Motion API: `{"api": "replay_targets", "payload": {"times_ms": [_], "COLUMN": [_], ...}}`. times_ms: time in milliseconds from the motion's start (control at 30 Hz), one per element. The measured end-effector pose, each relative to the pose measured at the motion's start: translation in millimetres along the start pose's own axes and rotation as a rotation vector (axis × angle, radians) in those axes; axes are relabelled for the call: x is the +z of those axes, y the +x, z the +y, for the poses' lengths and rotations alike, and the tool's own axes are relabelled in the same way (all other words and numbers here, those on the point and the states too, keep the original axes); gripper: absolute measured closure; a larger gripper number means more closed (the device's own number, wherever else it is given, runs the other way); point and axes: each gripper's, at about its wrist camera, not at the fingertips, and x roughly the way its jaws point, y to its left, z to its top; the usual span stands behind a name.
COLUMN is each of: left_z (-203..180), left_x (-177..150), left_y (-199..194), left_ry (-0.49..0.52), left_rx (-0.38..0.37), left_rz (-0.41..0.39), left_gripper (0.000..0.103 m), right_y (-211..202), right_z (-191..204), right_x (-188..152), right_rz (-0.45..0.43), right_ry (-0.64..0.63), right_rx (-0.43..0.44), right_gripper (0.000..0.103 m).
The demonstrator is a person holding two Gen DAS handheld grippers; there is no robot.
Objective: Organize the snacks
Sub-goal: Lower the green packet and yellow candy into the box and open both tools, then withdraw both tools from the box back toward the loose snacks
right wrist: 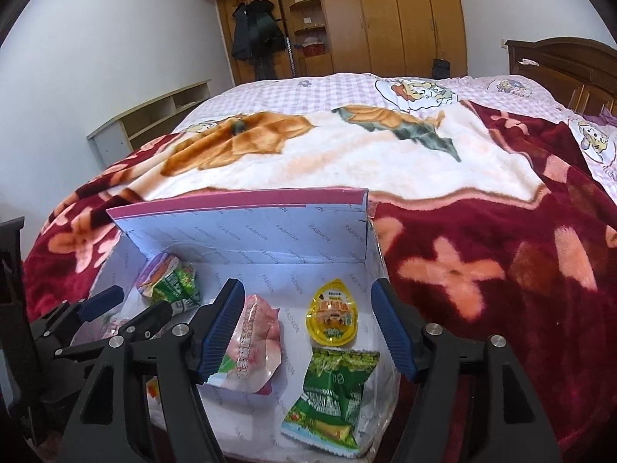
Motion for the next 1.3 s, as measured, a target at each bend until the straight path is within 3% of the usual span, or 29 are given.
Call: {"api": "replay_targets", "payload": {"times_ms": [200,300,800,1300], "left_z": [-1.0,0.0,6.2,23.8], "left_x": [0.0,-1.4,-15.6,-51.7], "left_y": [-13.3,-18.5,-56.6,-87.7], "left_ry": [0.009,0.002,0.021,0.004], "left_rx": [-0.008,-0.004,0.024,0.055], "left_rz": [-0.009,-0.006,-0.020,0.018], "left_gripper": [0.026,0.018,0.018,0.018], "right_y": [-11.2,-12.8,-34.6,-71.0], "right_z": [0.2,0.2,5.7,4.0], "right_x": [-5.2,-9.4,-34.9,-59.3], "right_rz": [-0.007,0.003,0.000,-0.011], "right_ry": [0.007,0.015,0.048,0.038], "right_rx": [0.004,0.005,0.055,0.064], "right_gripper": [0.033,0.027,0.027,0.027]}}
